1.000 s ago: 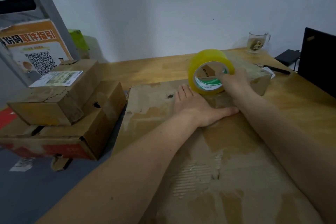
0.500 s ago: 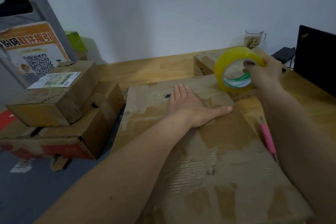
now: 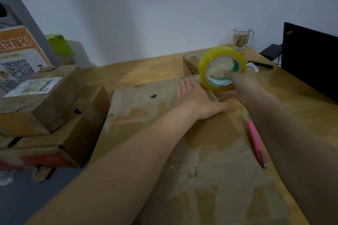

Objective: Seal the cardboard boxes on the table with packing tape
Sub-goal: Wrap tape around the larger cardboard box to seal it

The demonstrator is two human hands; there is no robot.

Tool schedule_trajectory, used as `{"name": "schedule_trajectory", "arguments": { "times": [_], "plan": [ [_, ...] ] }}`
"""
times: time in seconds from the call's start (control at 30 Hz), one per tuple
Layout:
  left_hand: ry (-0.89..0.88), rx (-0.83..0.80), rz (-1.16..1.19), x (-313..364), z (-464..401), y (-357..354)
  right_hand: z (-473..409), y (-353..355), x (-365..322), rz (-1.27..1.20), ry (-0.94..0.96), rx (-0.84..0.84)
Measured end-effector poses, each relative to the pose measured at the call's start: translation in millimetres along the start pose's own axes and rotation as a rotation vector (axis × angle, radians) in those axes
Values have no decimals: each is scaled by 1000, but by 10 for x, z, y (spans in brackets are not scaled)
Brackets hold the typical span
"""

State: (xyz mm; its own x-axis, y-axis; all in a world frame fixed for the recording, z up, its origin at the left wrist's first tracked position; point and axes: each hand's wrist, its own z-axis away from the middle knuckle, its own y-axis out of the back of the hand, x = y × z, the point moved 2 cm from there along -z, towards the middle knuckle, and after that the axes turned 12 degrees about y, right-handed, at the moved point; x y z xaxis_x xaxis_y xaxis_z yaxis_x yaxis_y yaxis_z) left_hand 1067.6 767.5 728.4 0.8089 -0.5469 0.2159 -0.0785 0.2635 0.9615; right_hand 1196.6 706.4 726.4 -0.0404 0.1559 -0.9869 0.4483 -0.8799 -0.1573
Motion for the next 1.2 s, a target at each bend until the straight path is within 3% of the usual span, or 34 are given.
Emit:
{"name": "schedule_trajectory", "arguments": {
  "times": [0.4, 0.63, 0.73, 0.93, 1.13, 1.2],
  "plan": [
    [25, 14, -27, 95, -34, -97, -208, 411, 109, 180, 119, -33],
    [-193, 36, -55, 155, -39, -129, -143, 410, 591, 78, -149, 23],
    [-259, 36, -25, 172, -32, -111, -43, 340, 757, -87, -252, -11],
    [159, -44, -64, 44, 15, -27, -6, 278, 685, -91, -262, 1],
    [105, -85, 152, -213, 98, 173, 102, 194, 665, -57, -261, -32],
    [190, -19, 150, -535, 94, 298, 140, 193, 641, -76, -243, -23]
  ]
}}
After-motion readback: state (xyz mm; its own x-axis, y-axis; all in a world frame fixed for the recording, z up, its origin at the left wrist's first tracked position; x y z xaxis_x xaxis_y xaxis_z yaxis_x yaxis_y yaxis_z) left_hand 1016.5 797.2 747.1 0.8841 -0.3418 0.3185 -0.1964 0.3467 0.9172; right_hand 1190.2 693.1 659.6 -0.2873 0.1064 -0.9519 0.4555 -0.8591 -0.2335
